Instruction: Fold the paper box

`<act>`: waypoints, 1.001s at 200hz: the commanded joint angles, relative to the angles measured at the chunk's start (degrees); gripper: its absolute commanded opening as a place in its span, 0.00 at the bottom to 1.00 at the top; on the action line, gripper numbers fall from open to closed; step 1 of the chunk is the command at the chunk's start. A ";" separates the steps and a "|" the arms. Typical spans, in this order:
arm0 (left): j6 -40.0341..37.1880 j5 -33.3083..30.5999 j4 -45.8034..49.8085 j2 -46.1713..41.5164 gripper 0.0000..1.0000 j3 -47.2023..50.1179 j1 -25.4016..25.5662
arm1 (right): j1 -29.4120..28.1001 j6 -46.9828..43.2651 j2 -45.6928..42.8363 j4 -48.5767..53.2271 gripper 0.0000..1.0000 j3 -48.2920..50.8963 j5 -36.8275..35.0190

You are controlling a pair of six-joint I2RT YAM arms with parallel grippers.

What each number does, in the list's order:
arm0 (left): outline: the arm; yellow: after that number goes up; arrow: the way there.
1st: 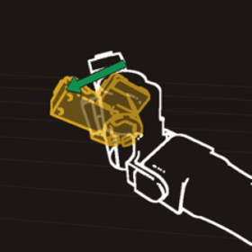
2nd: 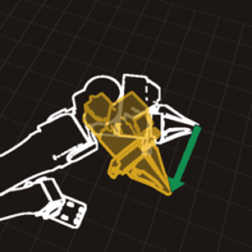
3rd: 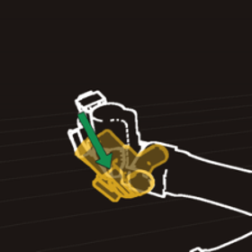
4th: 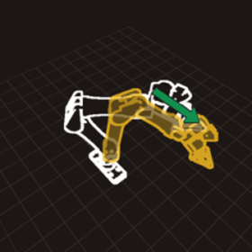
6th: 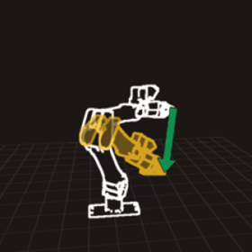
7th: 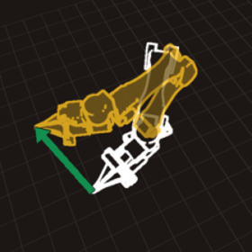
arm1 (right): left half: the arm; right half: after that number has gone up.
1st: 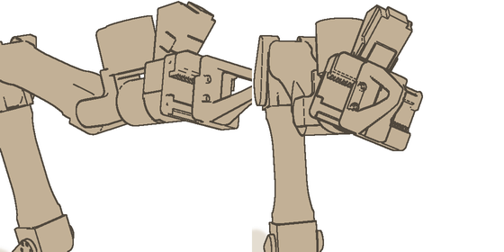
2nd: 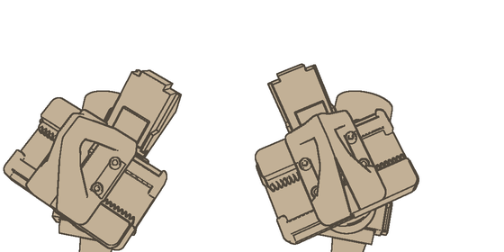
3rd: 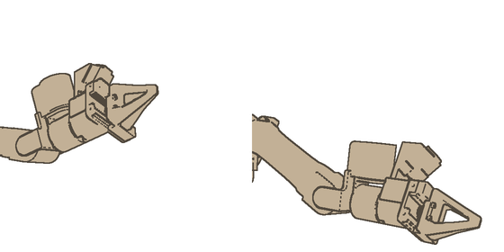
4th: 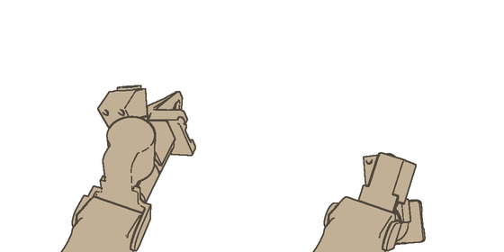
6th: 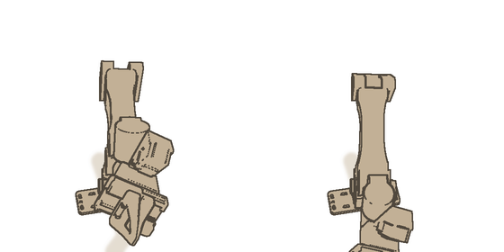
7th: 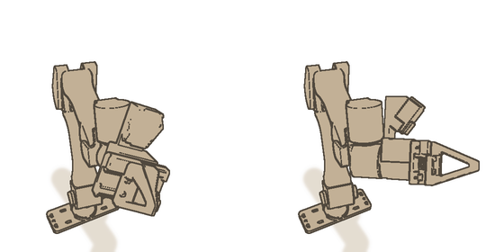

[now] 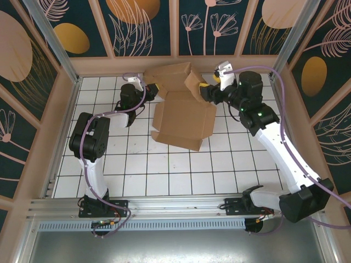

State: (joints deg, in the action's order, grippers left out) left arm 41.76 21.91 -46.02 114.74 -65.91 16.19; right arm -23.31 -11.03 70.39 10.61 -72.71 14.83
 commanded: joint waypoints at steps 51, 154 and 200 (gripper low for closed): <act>-0.01 0.41 -1.51 -2.13 0.00 0.00 0.08 | -2.17 -2.75 5.38 -0.05 0.56 -1.82 -1.29; -0.26 1.09 -2.41 -3.03 0.00 0.78 0.08 | -7.29 -5.62 11.16 -3.45 0.53 -3.78 -19.18; -1.44 1.73 -1.88 -3.62 0.00 1.13 0.12 | -9.22 -7.07 12.97 -4.94 0.47 -4.86 -26.23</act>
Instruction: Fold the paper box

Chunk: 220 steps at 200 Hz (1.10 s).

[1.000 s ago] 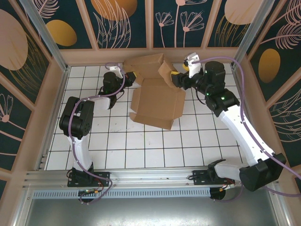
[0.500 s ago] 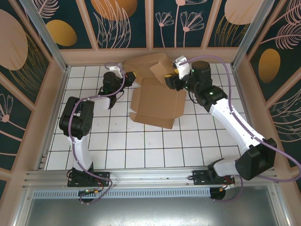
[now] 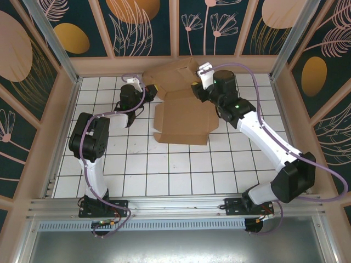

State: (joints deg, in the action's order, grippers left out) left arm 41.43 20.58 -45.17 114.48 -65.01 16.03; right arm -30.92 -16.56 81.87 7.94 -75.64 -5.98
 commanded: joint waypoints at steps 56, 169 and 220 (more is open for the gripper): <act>-1.00 3.59 -3.08 -3.66 0.00 0.75 0.25 | -3.98 -3.48 4.39 -2.73 0.41 -3.36 -10.68; -1.08 3.87 -2.73 -5.35 0.00 2.30 0.28 | -9.44 -8.30 8.45 -8.35 0.03 -2.73 -27.38; -0.81 4.02 -3.08 -5.74 0.00 2.87 0.27 | -10.91 -9.38 11.45 -11.14 0.21 -4.69 -33.05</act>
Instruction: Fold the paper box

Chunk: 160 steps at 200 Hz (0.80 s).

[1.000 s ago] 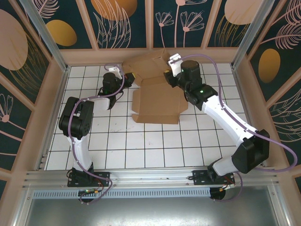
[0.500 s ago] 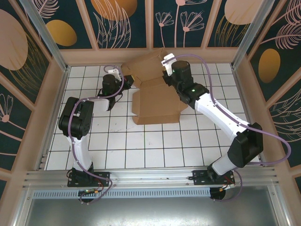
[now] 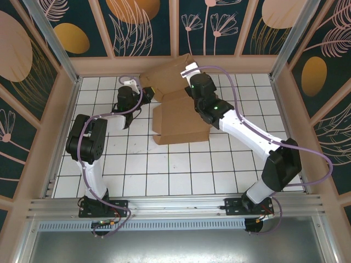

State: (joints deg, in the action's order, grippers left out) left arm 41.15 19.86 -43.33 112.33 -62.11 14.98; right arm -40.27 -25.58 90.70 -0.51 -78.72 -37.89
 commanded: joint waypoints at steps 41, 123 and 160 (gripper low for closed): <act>-0.62 4.84 -4.40 -3.87 0.00 0.14 1.29 | -2.51 -2.69 5.36 -6.78 0.22 -2.84 -6.93; -0.88 4.55 -3.43 -4.01 0.00 0.08 1.30 | -3.41 -11.94 11.59 -13.92 0.00 -3.97 -18.32; -0.91 4.75 -2.97 -3.53 0.00 -0.56 1.27 | -3.32 -13.66 11.80 -19.86 0.23 -2.14 -19.26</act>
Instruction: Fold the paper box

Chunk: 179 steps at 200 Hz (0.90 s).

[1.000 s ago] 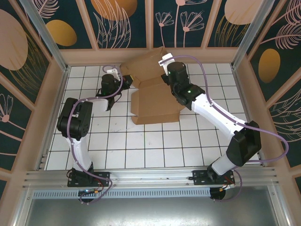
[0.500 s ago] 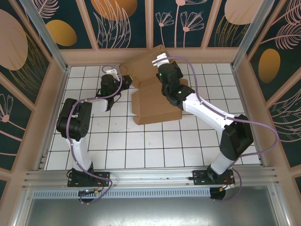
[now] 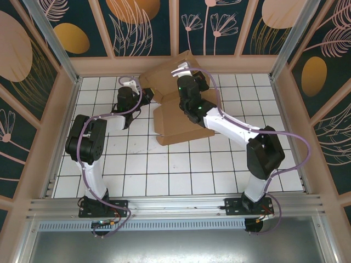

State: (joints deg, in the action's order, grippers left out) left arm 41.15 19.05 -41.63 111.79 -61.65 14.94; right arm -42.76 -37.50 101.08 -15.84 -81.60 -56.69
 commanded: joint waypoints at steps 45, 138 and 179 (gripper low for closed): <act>-1.07 5.56 -4.60 -2.97 0.00 -0.84 1.35 | -0.62 -1.90 2.01 -4.96 0.36 0.74 -0.02; -0.64 5.14 -4.69 -3.24 0.00 -0.49 1.36 | -0.31 -4.24 2.04 -7.65 0.00 2.76 -3.11; -0.80 5.28 -4.52 -3.31 0.00 -0.32 1.33 | -0.30 -6.89 1.75 -13.65 0.24 4.65 -4.38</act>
State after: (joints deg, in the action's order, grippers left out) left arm 41.12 20.21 -41.15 111.74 -61.63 15.03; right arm -42.63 -42.57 101.84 -24.84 -78.26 -59.88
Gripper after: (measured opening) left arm 0.059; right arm 0.221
